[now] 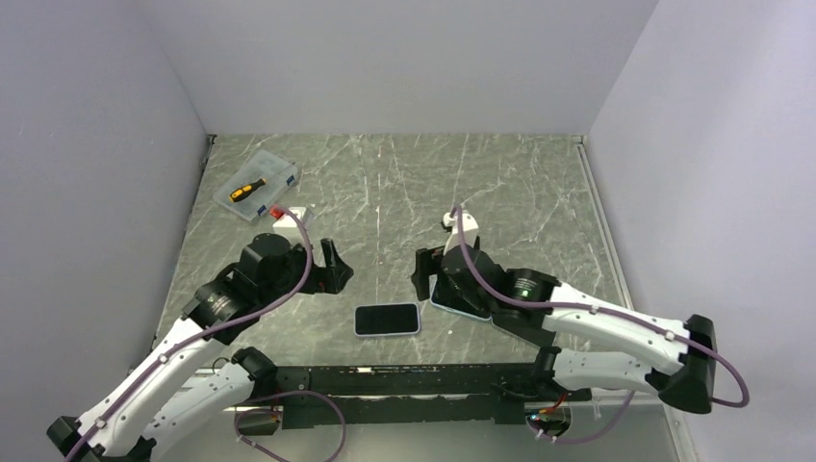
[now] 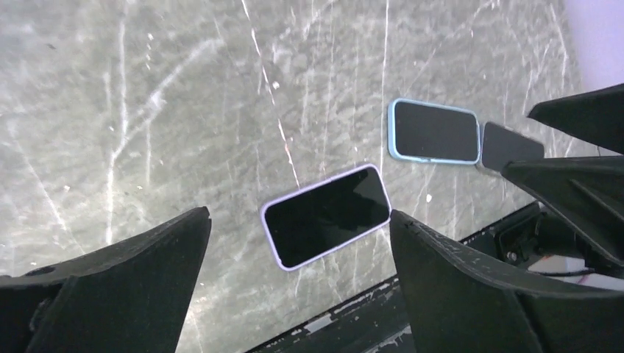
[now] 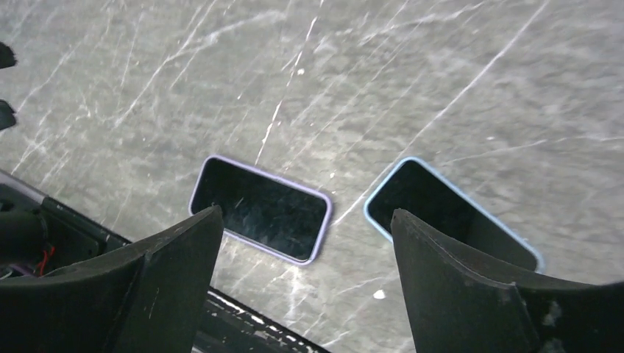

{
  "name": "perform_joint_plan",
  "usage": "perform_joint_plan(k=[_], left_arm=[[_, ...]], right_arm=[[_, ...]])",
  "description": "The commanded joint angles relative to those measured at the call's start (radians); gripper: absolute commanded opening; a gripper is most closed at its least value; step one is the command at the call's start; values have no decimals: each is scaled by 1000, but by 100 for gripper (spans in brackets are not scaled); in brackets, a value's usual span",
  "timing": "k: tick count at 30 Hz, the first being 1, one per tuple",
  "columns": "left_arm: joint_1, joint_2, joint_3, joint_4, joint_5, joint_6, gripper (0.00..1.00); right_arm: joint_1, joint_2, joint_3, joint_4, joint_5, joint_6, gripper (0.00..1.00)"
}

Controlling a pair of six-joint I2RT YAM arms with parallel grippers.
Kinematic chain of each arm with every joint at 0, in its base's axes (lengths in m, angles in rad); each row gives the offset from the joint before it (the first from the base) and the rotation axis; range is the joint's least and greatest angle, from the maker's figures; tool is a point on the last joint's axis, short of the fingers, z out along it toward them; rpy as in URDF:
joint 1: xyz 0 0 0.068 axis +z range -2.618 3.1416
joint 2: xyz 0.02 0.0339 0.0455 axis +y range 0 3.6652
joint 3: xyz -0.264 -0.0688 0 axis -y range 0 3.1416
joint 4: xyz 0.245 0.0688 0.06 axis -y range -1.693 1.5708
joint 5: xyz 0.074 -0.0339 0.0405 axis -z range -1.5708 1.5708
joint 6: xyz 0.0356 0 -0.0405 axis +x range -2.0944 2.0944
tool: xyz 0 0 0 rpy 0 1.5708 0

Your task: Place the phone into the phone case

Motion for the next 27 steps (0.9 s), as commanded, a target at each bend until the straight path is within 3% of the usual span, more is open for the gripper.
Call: perform_joint_plan(k=[1, 5, 16, 27], left_arm=[[4, -45, 91, -62, -83, 85, 99], [4, -81, 133, -80, -111, 124, 99], [3, -267, 92, -48, -163, 177, 100], [3, -380, 49, -95, -212, 159, 99]], right_arm=[[3, -108, 1, -53, 127, -82, 89], [2, -192, 13, -87, 176, -106, 99], [1, -387, -21, -113, 256, -151, 100], [1, -445, -45, -143, 289, -151, 100]])
